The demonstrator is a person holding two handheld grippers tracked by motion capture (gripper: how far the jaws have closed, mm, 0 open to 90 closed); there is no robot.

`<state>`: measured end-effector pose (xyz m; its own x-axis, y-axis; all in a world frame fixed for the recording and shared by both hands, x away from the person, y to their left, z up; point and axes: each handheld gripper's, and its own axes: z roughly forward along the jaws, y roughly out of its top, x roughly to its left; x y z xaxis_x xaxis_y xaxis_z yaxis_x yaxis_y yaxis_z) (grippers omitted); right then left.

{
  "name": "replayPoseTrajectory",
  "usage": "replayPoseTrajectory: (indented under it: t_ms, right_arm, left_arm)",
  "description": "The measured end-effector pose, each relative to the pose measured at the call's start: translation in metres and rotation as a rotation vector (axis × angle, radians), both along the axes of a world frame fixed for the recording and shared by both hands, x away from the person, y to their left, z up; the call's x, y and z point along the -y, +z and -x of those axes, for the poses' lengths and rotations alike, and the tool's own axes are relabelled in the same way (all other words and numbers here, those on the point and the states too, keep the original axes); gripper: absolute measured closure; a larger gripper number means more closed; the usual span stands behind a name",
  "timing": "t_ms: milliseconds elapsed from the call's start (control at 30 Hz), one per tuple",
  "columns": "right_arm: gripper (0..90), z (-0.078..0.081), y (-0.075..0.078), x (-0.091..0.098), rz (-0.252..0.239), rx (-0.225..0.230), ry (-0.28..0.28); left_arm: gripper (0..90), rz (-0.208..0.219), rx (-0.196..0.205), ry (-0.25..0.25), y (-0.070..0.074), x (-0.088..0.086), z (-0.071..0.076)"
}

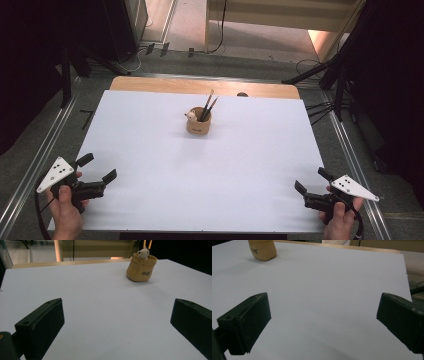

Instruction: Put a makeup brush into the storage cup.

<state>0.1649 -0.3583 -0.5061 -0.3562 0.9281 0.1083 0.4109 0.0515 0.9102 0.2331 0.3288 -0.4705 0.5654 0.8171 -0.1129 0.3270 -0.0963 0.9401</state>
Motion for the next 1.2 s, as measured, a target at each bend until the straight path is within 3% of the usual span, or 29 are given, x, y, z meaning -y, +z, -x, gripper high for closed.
replayPoseTrajectory:
  t_ms: [300,733,1200]
  right_arm:
    - [0.0,0.0,0.0,0.0,0.001,0.001,0.0]
    - [0.0,0.002,0.0,0.002,0.001,-0.002,-0.013]
    - [0.0,0.001,-0.001,0.001,0.007,0.0,-0.009]
  left_arm:
    - [0.0,-0.031,0.002,0.022,0.0,-0.012,0.005]
    - [0.0,-0.003,-0.009,0.067,-0.002,-0.034,0.011]
    - [0.0,0.007,-0.014,0.069,-0.003,-0.037,0.01]
